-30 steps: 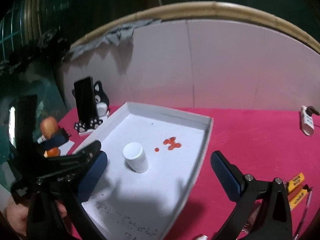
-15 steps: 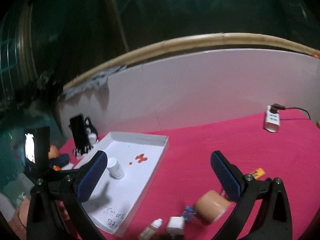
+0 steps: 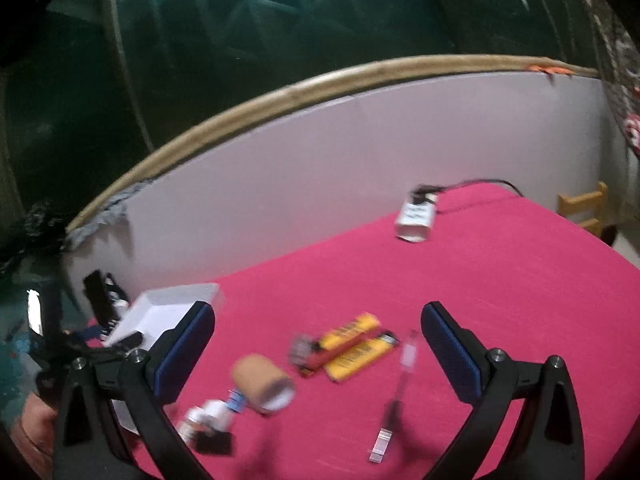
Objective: Organize rigid objects
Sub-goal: 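Grasp the tan tape roll with the left tool while the right tool grasps the black pen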
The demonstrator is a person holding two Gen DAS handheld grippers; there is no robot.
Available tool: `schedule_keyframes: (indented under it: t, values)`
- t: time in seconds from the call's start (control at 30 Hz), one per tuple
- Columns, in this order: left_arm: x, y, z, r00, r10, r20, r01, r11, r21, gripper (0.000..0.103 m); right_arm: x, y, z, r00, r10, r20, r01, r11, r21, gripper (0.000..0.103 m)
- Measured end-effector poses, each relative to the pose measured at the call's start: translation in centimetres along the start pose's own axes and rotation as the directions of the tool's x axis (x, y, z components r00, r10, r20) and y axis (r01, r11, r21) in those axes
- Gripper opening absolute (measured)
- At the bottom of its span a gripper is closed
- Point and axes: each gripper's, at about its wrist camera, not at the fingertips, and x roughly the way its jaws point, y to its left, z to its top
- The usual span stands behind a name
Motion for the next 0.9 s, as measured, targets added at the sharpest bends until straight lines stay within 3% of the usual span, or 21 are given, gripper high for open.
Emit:
schedule_keyframes:
  t: [0.17, 0.23, 0.33, 0.4, 0.63, 0.7, 0.83, 0.9]
  values:
    - [0.4, -3.5, -0.3, 0.985, -0.172, -0.015, 0.173, 0.981, 0.093, 0.103, 0.0, -4.5, -1.8, 0.996, -0.063, -0.057, 0.067, 0.995, 0.069, 0.103]
    - [0.6, -5.3, -0.3, 0.964, -0.265, -0.036, 0.267, 0.954, 0.139, 0.103, -0.2, -6.1, -2.4, 0.995, -0.075, -0.07, 0.082, 0.991, 0.102, 0.103]
    - [0.8, -8.0, -0.3, 0.938, -0.343, -0.059, 0.347, 0.913, 0.214, 0.103, -0.4, -7.6, -2.7, 0.993, -0.084, -0.077, 0.095, 0.985, 0.142, 0.103]
    - [1.3, -10.3, -0.5, 0.932, -0.348, -0.097, 0.362, 0.892, 0.272, 0.103, -0.5, -8.1, -2.8, 0.993, -0.087, -0.075, 0.098, 0.983, 0.153, 0.103]
    - [3.8, -15.8, -1.0, 0.925, -0.336, -0.179, 0.379, 0.86, 0.343, 0.102, 1.1, -8.2, -3.2, 0.987, -0.094, -0.133, 0.111, 0.986, 0.125, 0.103]
    - [4.2, -16.7, -1.1, 0.923, -0.338, -0.187, 0.384, 0.85, 0.36, 0.095, 2.2, -7.7, -3.5, 0.977, -0.108, -0.181, 0.124, 0.989, 0.078, 0.103]
    - [5.1, -17.1, -1.3, 0.917, -0.337, -0.213, 0.393, 0.85, 0.35, 0.05, 4.6, -6.0, -4.2, 0.951, -0.151, -0.271, 0.143, 0.988, -0.051, 0.103]
    - [5.2, -16.4, -1.3, 0.912, -0.35, -0.213, 0.404, 0.854, 0.328, 0.048, 5.7, -5.3, -4.7, 0.941, -0.16, -0.3, 0.138, 0.986, -0.094, 0.103]
